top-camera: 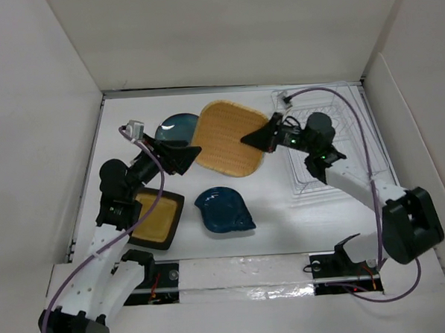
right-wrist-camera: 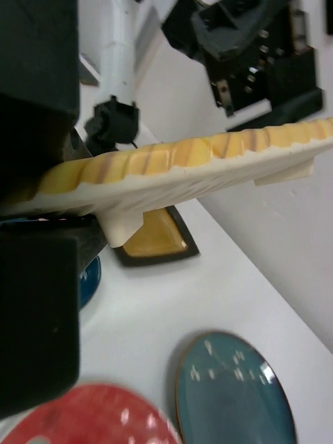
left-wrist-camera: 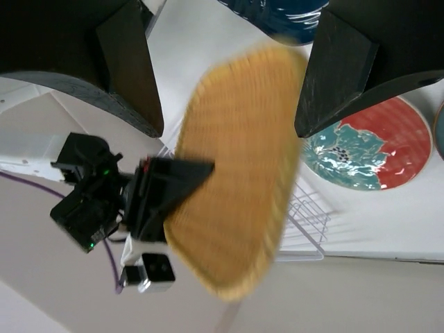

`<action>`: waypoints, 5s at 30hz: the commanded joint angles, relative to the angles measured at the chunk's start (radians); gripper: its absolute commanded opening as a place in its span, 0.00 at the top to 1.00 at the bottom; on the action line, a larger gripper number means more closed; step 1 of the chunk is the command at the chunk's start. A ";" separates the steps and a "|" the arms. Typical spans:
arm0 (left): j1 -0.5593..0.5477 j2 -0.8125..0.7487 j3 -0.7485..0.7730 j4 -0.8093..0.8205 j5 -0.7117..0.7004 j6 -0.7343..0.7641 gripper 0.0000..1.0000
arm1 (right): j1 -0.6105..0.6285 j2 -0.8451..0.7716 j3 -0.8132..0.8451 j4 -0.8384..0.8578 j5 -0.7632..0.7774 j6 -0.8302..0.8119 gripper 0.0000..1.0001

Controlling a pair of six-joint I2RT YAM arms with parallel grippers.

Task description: Load the plates into the dish rack

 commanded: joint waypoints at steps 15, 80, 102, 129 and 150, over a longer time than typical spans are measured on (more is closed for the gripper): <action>-0.232 -0.237 0.009 -0.069 -0.019 0.145 0.34 | -0.644 -0.331 -0.098 -0.044 0.917 -0.375 1.00; -0.340 -0.238 0.038 -0.214 -0.170 0.243 0.36 | -0.783 0.209 0.189 0.000 0.623 -0.668 1.00; -0.340 -0.238 0.038 -0.210 -0.169 0.240 0.36 | -0.731 0.261 0.156 -0.010 0.683 -0.668 0.88; -0.260 -0.077 0.053 -0.280 -0.380 0.197 1.00 | -0.570 -0.200 -0.142 -0.078 0.775 -0.101 0.83; 0.173 0.380 -0.022 -0.047 -0.502 -0.193 0.29 | -0.291 -0.587 -0.333 -0.213 0.814 -0.148 0.43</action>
